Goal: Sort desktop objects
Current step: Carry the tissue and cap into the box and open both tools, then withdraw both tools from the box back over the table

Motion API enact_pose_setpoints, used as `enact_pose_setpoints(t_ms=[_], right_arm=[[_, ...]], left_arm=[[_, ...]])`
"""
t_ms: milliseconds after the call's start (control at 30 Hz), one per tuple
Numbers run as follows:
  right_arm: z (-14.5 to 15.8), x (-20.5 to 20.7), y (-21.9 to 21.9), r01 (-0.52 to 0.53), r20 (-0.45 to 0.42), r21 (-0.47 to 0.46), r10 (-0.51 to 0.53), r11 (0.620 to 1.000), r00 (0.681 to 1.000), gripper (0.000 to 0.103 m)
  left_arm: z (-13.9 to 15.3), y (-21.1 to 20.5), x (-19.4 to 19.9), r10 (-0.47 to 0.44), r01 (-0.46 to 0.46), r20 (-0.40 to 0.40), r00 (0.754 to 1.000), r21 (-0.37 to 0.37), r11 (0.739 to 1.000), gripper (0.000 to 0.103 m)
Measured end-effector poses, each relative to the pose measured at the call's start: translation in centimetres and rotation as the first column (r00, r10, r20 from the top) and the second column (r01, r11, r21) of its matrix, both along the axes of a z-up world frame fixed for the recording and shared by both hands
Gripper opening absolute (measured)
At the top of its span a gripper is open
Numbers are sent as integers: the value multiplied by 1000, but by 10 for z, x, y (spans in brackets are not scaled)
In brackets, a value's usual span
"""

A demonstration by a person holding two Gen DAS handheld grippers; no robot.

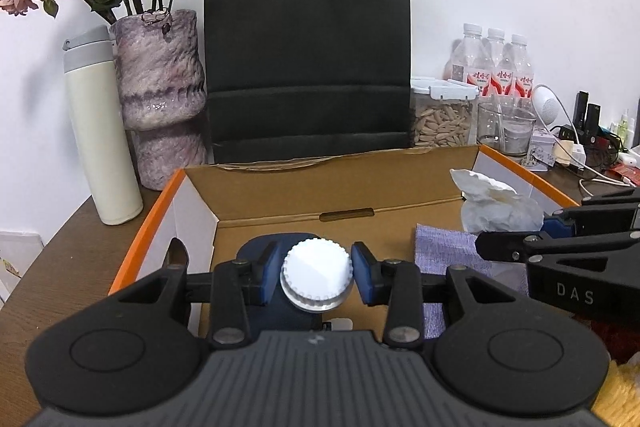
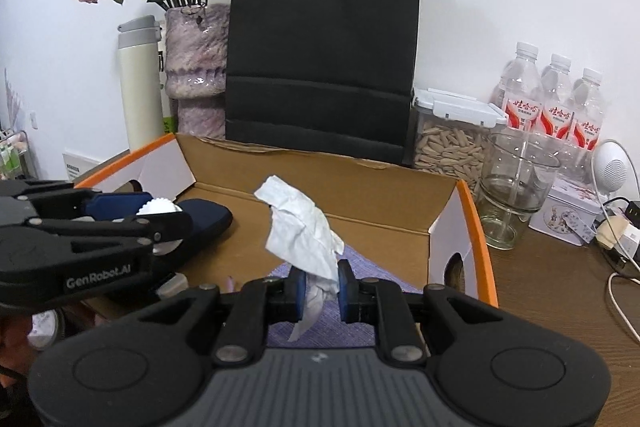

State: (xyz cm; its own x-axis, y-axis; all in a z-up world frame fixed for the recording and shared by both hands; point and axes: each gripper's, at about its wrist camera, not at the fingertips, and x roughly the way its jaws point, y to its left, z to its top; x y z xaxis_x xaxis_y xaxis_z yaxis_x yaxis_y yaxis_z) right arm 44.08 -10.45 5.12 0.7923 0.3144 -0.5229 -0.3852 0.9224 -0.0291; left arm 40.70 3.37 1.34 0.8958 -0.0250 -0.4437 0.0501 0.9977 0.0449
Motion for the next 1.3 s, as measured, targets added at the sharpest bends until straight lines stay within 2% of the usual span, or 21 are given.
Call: enact_pose_setpoints(t_ms=[67, 267, 300, 333, 400, 433, 500, 533, 600, 700, 967, 1300], right_arm=[[0, 0, -1, 9, 3, 0, -9, 1000, 1000, 21], [3, 0, -6, 41, 7, 18, -41, 999, 999, 54], [4, -1, -7, 44, 9, 19, -45, 999, 999, 63], [5, -2, -8, 47, 14, 20, -48, 999, 999, 69], [8, -3, -10, 53, 22, 29, -54, 998, 998, 73], [9, -3, -11, 56, 23, 33, -57, 998, 998, 78], [11, -4, -14, 62, 25, 40, -63, 997, 998, 89], [11, -4, -15, 63, 25, 42, -64, 997, 998, 93], [11, -5, -16, 62, 22, 38, -63, 997, 998, 94], [12, -8, -16, 71, 18, 34, -71, 997, 997, 103], [19, -29, -25, 77, 48, 38, -79, 996, 996, 103], [23, -69, -34, 96, 52, 45, -98, 994, 994, 103]], left_arm=[[1, -1, -1, -2, 2, 5, 1000, 8, 1000, 43], [1, -4, -4, 18, -19, 34, 999, 29, 999, 74], [1, -3, -6, 20, -21, 42, 999, 26, 999, 79], [3, -3, -7, 26, -27, 53, 998, 23, 999, 81], [6, -2, -10, 51, -53, 75, 996, 23, 998, 88], [7, -1, -11, 62, -64, 80, 995, 20, 998, 90], [9, 2, -11, 89, -90, 88, 992, 5, 996, 103], [9, 4, -12, 99, -99, 94, 991, -5, 995, 103], [11, 4, -14, 100, -99, 106, 989, -17, 995, 103], [13, 2, -20, 105, -105, 132, 986, -7, 994, 103], [16, 0, -43, 76, -77, 167, 983, 0, 997, 103], [21, 6, -85, 96, -93, 172, 980, -22, 995, 103]])
